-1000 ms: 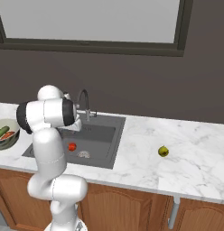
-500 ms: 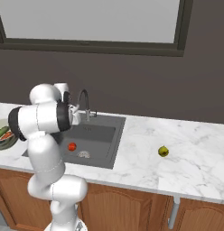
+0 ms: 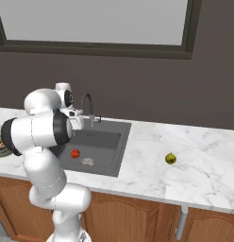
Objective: There is a mixed pile of frozen fruits and vegetables on the counter. Locate all the frozen vegetables and place the items in a bowl on the counter. Take all the frozen fruits and defrost them in a running sink.
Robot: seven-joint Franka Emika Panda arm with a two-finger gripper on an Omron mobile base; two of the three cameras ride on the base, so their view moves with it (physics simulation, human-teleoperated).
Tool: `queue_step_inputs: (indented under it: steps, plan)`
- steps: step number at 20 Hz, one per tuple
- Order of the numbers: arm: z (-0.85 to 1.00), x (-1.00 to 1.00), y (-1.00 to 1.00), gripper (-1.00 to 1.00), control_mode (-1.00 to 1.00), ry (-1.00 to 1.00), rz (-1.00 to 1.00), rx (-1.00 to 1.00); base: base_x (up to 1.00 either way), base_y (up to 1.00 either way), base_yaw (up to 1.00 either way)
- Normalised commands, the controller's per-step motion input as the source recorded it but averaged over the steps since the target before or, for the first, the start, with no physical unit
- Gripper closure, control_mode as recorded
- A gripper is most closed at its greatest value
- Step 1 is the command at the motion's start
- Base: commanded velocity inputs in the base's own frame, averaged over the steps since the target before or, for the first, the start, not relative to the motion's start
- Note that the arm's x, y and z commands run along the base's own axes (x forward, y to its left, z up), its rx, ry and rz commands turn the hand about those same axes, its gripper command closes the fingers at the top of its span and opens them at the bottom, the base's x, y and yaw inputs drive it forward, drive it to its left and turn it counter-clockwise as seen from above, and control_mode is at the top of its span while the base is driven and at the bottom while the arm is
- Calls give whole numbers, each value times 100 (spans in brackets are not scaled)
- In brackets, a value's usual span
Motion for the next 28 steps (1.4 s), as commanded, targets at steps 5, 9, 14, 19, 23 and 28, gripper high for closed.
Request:
queue_step_inputs:
  steps: [5,9,14,19,23,28]
  plan:
    - [-3,-6,-92,-100,-100,4,-10,0,0,0,0]
    - [26,-26,-90,-100,-100,0,-13,0,0,0,0]
    - [30,-24,-82,-100,-100,0,-9,0,0,0,0]
    - [21,-33,-90,-100,-100,-10,0,0,0,0,0]
    - [-5,-16,-100,-100,-100,-10,1,6,0,0,0]
    - [-2,0,-100,-100,-100,-3,0,6,0,0,0]
